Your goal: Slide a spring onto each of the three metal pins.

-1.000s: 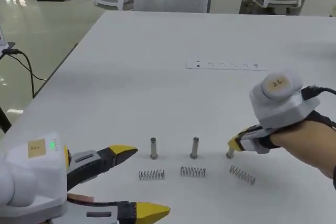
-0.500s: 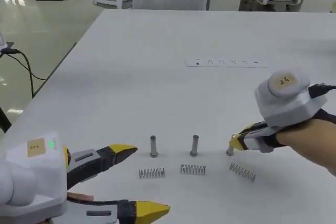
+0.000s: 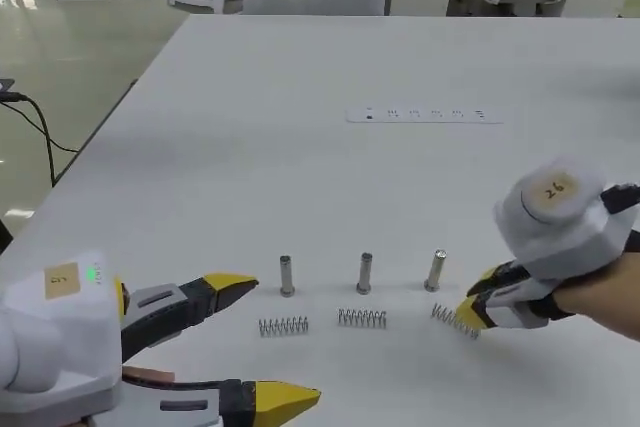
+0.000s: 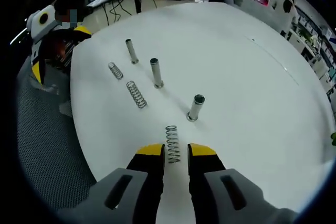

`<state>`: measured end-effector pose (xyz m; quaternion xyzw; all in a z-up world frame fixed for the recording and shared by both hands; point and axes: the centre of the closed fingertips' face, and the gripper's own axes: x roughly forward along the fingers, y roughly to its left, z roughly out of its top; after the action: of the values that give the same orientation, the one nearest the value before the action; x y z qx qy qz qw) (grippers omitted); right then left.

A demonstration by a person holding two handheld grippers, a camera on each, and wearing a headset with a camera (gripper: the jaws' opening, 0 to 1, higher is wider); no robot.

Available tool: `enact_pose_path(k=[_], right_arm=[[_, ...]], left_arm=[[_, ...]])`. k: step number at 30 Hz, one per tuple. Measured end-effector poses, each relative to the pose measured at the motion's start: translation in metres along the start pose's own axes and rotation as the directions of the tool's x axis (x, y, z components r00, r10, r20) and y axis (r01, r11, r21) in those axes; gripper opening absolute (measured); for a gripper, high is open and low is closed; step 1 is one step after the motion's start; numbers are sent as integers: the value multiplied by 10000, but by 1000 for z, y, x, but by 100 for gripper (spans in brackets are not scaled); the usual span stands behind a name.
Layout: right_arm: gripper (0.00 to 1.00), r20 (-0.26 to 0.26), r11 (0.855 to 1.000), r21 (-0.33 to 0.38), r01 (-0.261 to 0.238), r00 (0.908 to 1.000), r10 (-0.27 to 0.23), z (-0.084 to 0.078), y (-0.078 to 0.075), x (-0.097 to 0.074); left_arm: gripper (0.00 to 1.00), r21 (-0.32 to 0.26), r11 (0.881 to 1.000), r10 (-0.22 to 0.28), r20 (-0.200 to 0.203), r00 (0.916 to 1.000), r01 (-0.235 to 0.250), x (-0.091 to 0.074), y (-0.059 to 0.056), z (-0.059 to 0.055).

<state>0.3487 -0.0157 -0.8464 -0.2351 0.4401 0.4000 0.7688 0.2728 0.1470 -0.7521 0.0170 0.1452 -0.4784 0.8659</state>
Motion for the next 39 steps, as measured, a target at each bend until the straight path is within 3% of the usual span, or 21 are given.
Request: enact_pose_path(k=[4, 17, 28, 39], right_arm=[[15, -260, 9998, -113, -192, 9995, 189, -5, 4, 4], [11, -990, 9961, -864, -157, 9951, 71, -17, 4, 13], [7, -851, 9948, -1003, -173, 9963, 87, -12, 6, 7], [7, -691, 9935, -1019, -514, 9966, 445, 0, 19, -13]], left_arm=[[68, -17, 10000, -17, 14, 10000, 17, 0, 0, 0], [66, -50, 10000, -41, 27, 10000, 41, 0, 0, 0], [66, 271, 9993, -245, -220, 9995, 251, 1, -2, 2], [65, 834, 9950, -533, -244, 9983, 552, 1, 5, 24]])
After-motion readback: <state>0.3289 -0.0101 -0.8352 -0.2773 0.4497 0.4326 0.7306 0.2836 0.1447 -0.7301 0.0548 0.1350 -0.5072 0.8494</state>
